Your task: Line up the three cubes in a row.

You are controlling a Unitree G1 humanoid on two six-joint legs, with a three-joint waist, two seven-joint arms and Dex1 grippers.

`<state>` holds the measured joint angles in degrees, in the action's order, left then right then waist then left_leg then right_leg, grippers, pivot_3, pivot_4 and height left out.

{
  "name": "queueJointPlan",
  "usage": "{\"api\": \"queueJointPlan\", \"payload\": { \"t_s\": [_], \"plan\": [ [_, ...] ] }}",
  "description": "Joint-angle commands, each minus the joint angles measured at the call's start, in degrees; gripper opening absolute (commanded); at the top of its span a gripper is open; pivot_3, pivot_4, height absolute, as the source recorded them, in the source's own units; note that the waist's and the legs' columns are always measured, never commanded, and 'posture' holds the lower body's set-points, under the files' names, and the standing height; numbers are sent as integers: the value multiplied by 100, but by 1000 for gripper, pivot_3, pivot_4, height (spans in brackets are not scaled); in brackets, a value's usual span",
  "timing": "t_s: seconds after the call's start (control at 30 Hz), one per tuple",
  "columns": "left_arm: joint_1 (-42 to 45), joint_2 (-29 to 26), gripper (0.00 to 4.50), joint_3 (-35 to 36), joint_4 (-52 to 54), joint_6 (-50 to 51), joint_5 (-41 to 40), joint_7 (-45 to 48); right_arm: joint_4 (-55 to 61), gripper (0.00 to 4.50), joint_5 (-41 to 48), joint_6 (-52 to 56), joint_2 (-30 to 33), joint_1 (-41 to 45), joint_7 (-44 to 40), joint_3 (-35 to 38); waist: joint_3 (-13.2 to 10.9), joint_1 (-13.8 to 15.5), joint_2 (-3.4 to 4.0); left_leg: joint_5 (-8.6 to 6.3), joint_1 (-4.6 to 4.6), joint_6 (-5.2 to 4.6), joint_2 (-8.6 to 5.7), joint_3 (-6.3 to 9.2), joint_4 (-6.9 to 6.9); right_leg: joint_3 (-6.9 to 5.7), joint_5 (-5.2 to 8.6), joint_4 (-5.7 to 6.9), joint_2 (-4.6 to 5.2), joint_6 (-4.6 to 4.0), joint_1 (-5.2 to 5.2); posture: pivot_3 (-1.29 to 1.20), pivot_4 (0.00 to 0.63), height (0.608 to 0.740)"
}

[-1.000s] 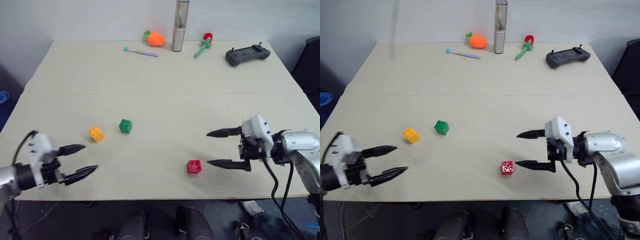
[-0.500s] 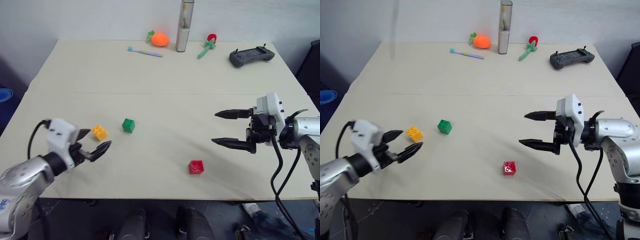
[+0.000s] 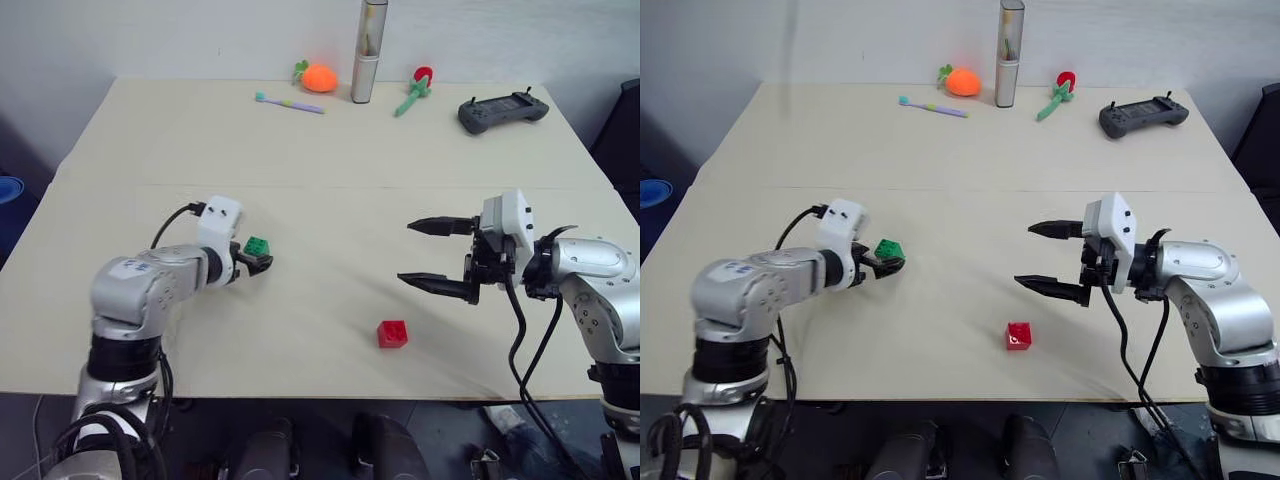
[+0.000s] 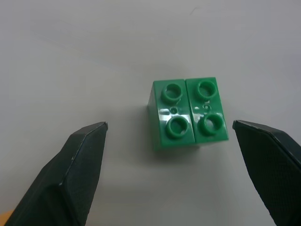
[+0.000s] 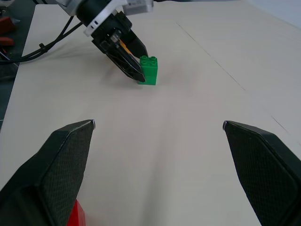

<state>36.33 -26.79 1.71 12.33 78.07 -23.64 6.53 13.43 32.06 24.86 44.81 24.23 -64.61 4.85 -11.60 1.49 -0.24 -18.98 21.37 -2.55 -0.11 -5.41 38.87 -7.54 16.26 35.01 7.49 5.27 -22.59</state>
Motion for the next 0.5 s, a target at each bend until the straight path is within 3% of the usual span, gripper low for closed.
{"api": "queueJointPlan", "payload": {
  "t_s": [0.03, 0.1, 0.2, 0.47, 0.5],
  "plan": [
    [241, 115, 4500, -204, -204, -329, 177, 145, 276, 4474, 101, -27, -20, -50, 89, 115, 0, 0, -1, 0, 0, 0, 0, 0, 0, 0, 0, 1, 0, 0, 0, 0, 150, 740],
    [290, 105, 4500, -312, -284, -324, 219, 242, 312, 4474, 105, -23, -27, -79, 118, 117, 0, -1, 0, 0, 2, 0, 0, 0, 3, -2, 0, 1, 1, 0, 0, 0, 150, 740],
    [334, 81, 3913, -374, -344, -294, 302, 293, 334, 4500, 108, -19, -38, -97, 160, 130, 0, -1, 0, 0, 2, 0, 0, 1, 6, -1, 0, 3, 1, 0, 0, 0, 150, 740],
    [340, 136, 1566, -212, -151, -111, 291, 438, 375, 4500, 85, -40, 39, -197, 120, 114, 0, 5, -1, 0, 2, 0, -1, 2, 10, -1, -1, 5, 3, 2, 1, 0, 150, 740],
    [320, 105, 1514, -193, -95, -106, 272, 492, 401, 4500, 93, -38, 70, -243, 81, 121, 0, 5, -1, 0, 2, 0, -1, 2, 10, -1, -1, 5, 4, 2, 1, 0, 150, 740]
  ]
}}
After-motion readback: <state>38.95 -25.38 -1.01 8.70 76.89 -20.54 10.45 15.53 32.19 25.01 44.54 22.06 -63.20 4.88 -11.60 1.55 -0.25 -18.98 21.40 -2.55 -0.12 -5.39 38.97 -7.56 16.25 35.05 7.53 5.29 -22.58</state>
